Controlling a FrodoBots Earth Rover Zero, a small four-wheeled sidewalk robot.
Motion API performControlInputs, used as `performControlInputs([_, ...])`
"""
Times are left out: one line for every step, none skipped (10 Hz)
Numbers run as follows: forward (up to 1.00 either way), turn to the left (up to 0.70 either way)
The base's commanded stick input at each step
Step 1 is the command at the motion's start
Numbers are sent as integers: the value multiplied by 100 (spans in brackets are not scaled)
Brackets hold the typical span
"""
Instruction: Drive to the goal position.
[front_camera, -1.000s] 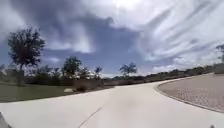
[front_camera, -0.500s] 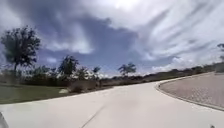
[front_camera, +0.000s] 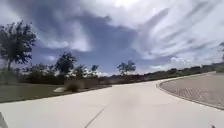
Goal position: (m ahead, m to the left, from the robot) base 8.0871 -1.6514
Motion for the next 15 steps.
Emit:
performControlInputs([85,0])
performControlInputs([85,0])
performControlInputs([85,0])
performControlInputs([85,0])
performControlInputs([85,0])
performControlInputs([85,0])
performControlInputs([85,0])
performControlInputs([85,0])
performControlInputs([85,0])
performControlInputs([85,0])
performControlInputs([85,0])
performControlInputs([85,0])
performControlInputs([85,0])
performControlInputs([85,0])
performControlInputs([85,0])
